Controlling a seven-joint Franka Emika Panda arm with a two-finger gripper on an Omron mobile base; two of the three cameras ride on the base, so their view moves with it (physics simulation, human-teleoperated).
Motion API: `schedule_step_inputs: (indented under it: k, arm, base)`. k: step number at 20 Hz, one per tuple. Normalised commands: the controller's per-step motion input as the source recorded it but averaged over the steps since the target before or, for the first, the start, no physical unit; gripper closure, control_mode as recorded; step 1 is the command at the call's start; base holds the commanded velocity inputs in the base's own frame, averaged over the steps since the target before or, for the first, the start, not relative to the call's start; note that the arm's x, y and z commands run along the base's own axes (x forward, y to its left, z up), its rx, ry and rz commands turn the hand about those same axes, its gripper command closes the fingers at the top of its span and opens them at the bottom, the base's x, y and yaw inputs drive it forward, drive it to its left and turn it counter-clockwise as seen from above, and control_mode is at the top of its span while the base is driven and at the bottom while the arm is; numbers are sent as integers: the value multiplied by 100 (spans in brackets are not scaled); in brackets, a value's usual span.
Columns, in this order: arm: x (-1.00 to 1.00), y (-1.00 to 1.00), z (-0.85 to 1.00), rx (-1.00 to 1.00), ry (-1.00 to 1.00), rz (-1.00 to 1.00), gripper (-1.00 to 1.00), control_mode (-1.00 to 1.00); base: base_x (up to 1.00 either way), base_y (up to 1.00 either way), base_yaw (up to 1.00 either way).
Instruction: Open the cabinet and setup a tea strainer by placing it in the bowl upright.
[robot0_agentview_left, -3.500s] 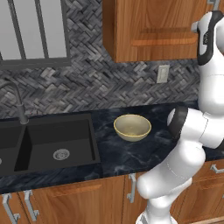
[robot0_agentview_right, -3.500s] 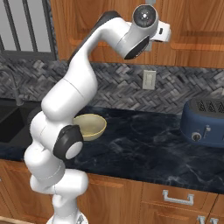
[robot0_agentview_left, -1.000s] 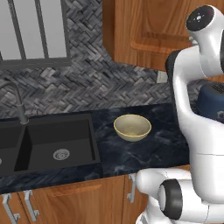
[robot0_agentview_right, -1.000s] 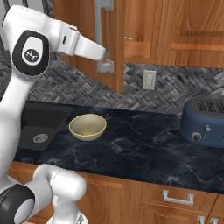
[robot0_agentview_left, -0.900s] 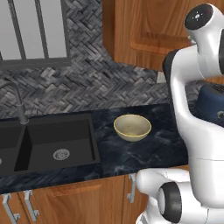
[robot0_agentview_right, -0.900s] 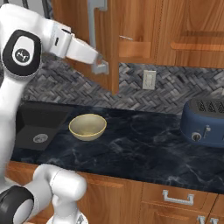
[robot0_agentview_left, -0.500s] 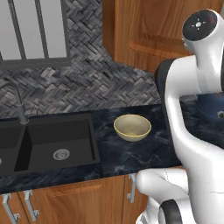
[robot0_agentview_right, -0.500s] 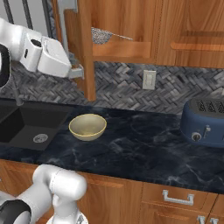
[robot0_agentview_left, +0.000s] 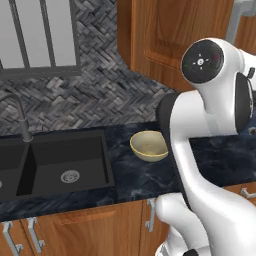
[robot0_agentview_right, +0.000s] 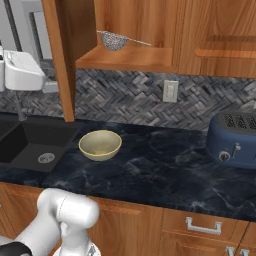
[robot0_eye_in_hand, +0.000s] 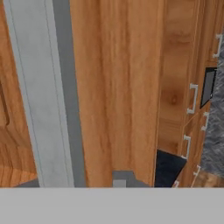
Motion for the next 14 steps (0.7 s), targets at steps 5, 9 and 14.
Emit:
schedule_step_inputs:
  k: [5,9,14]
  arm:
    - [0,6,0,0,0,0,-100,-100]
    - [0,4,0,0,0,0,-100,-100]
    - [-39,9,4,0,0,0,-100,-100]
  base:
    - [0,0,0]
    - [0,0,0]
    - [0,0,0]
